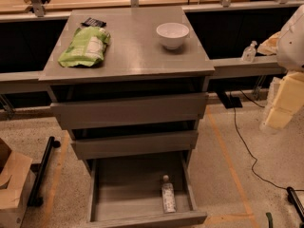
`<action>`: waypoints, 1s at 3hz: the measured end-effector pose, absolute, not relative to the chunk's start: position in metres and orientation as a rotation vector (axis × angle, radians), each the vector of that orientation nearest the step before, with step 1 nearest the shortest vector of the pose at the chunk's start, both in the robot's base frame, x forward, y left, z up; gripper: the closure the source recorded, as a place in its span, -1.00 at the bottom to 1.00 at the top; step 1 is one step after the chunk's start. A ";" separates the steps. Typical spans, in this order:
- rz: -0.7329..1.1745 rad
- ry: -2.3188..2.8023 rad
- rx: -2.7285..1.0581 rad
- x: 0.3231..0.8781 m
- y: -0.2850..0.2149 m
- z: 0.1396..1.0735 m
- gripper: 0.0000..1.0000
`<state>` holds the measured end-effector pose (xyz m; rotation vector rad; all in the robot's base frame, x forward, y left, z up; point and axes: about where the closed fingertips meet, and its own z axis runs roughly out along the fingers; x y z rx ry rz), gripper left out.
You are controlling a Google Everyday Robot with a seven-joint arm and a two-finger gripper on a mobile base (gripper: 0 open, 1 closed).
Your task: Pick blue plastic bottle from bottom drawer and place on counter
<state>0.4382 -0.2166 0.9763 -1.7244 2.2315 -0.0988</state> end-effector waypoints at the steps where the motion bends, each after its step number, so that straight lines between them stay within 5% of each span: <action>1: -0.099 2.231 -1.724 0.438 -0.217 0.976 -1.00; 3: -0.103 2.266 -1.668 0.448 -0.214 0.959 -1.00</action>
Offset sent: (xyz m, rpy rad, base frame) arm 0.0241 0.0057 -0.0495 0.0158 0.0189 -0.1060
